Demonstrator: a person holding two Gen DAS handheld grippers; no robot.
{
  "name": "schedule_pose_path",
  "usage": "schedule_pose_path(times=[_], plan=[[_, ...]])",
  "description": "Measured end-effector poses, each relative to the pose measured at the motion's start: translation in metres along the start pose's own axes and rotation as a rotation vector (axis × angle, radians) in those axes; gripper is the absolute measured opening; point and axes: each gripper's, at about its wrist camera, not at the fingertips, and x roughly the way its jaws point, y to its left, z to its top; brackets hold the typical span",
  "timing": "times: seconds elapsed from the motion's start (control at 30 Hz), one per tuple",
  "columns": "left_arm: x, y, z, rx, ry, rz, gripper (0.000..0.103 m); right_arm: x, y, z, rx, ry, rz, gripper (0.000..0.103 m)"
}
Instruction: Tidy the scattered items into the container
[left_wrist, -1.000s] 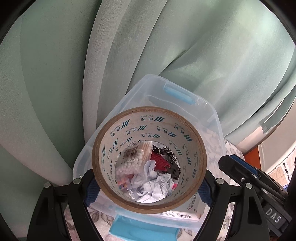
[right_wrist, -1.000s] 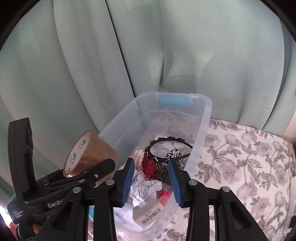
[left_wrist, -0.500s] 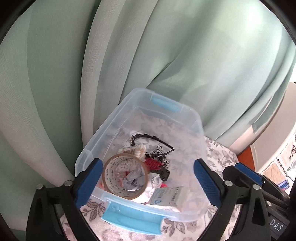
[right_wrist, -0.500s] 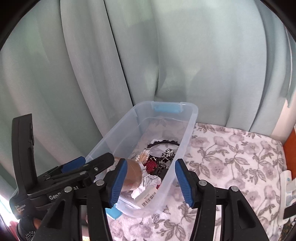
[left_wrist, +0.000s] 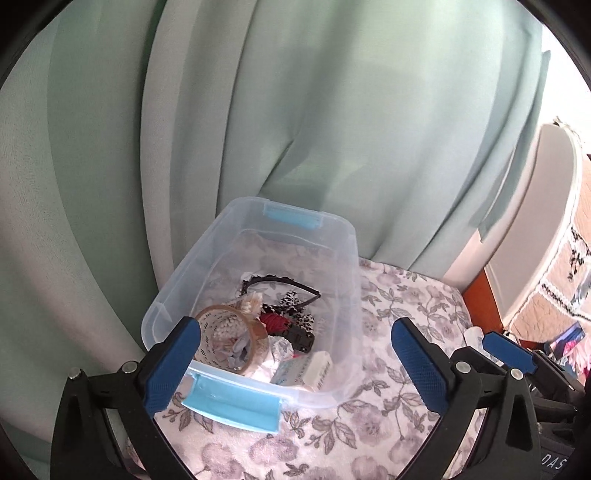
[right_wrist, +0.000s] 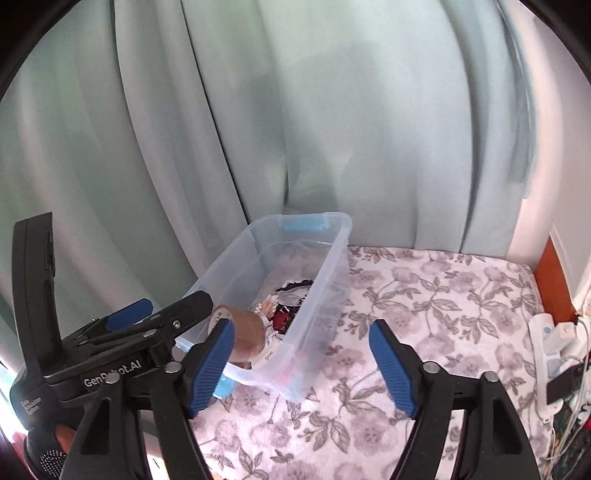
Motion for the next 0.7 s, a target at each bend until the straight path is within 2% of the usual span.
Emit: schedule_pose_path(times=[0.3,0.7], plan=[[-0.021,-0.039,-0.009,0.063,0.017,0.037,0.103,-0.029,-0.030,-0.016,0.084,-0.004,-0.040,0.103],[-0.033,-0.070,-0.019,0.142,0.064,0.111,0.103,-0.053,-0.052,-0.027,0.150,0.005,-0.110,0.103]])
